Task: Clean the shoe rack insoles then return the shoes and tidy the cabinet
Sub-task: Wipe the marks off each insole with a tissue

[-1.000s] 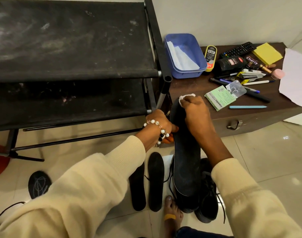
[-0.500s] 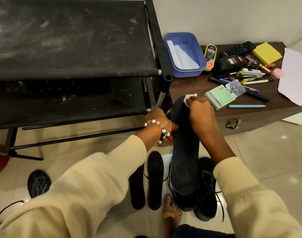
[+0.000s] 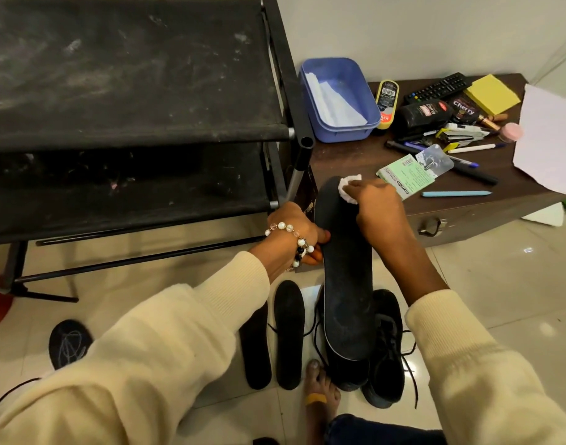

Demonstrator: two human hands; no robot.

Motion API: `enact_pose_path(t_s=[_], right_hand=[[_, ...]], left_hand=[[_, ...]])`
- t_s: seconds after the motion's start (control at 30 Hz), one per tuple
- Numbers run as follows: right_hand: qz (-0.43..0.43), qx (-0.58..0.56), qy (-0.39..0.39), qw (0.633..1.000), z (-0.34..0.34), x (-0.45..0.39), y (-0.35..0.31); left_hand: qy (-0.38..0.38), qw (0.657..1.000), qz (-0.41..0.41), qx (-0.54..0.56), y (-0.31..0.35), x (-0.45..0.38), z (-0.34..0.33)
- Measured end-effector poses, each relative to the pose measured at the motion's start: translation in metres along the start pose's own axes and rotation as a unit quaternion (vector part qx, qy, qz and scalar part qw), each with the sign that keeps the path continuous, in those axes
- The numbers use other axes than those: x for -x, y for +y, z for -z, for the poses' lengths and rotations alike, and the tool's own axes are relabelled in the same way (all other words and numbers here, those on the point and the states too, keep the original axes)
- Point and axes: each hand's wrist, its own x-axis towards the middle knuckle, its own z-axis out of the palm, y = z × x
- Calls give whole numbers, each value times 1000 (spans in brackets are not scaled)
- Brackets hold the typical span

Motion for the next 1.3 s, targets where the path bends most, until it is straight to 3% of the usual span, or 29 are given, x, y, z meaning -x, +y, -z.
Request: enact_pose_path(t_s=[0.13, 0.27, 0.4, 0.5, 0.63, 0.73, 0.83, 1.1, 1.3], right_hand=[[-20, 15, -13, 1000, 6, 12, -4], [30, -38, -19, 999, 1, 21, -9], [86, 10, -9, 996, 3, 4, -3], [59, 10, 8, 998, 5, 1, 7], [-64, -37, -81, 994, 10, 8, 9], [0, -40, -44, 998, 5, 32, 6], [52, -8, -96, 994, 5, 39, 0], [41, 23, -39, 998, 2, 32, 8], [156, 2, -82, 984, 20, 49, 13]], left_hand=[[11, 1000, -14, 3, -2, -5, 0], [-24, 1000, 13, -4, 1, -3, 2], [-5, 1000, -23, -1, -1, 0, 2], [5, 999, -32, 10, -3, 2, 1], [3, 999, -20, 31, -3, 6, 1], [-14, 999, 2, 46, -2, 8, 1], [-12, 999, 5, 44, -1, 8, 1], [45, 997, -43, 53, -4, 8, -2], [156, 981, -83, 81, -7, 1, -8]])
